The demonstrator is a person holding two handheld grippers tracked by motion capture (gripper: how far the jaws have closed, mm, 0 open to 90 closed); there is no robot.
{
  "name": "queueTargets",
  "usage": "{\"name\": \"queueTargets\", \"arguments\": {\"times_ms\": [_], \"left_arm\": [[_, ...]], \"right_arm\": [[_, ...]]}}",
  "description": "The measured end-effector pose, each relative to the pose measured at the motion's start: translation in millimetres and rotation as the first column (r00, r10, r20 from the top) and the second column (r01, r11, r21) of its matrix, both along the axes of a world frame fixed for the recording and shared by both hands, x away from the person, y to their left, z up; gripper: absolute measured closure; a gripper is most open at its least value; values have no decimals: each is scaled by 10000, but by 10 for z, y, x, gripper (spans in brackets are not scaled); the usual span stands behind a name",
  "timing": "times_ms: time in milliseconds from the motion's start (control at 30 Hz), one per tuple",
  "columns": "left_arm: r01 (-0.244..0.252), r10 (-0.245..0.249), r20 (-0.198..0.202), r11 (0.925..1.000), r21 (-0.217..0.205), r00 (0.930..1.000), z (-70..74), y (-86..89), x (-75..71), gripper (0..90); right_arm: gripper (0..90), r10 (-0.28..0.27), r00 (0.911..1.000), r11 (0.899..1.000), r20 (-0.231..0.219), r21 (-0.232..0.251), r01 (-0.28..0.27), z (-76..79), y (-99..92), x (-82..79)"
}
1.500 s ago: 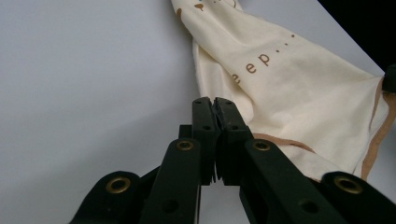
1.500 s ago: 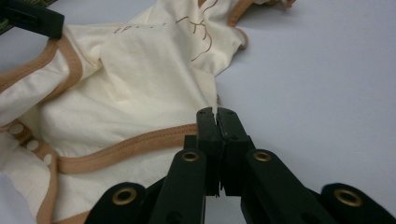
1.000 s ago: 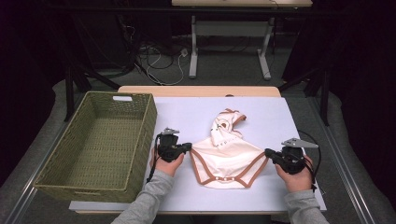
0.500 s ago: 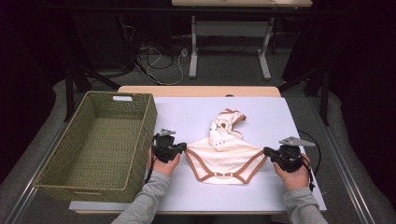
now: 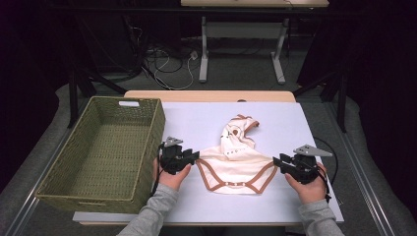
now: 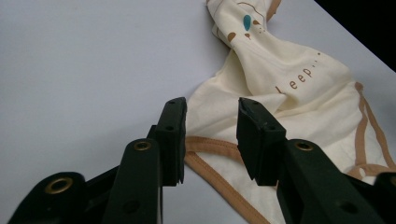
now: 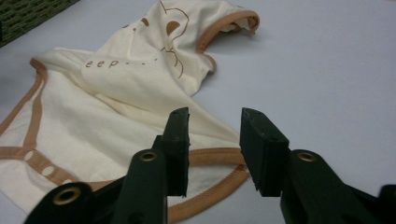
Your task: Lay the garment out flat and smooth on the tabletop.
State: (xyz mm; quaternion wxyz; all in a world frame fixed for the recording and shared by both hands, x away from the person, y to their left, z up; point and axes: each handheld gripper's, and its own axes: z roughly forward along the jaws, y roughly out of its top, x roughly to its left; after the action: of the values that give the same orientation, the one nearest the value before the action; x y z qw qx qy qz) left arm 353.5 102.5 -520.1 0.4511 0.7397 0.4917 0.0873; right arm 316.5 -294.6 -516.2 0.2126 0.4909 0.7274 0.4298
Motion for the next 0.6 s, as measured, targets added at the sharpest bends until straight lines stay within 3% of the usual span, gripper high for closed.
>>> {"name": "queueTargets", "arguments": {"times_ms": [267, 367, 600], "left_arm": [[225, -226, 644, 9997, 25, 9977, 66, 25, -112, 454], [357, -372, 902, 9992, 183, 9952, 93, 26, -160, 394], [554, -544, 1246, 9985, -49, 9907, 139, 37, -265, 349]], "right_arm": [[436, 225, 9997, 9996, 94, -154, -224, 106, 141, -97], [418, 379, 9992, 9992, 113, -134, -378, 133, 173, -145], [383, 571, 9982, 9981, 167, -229, -567, 156, 204, -306]]}}
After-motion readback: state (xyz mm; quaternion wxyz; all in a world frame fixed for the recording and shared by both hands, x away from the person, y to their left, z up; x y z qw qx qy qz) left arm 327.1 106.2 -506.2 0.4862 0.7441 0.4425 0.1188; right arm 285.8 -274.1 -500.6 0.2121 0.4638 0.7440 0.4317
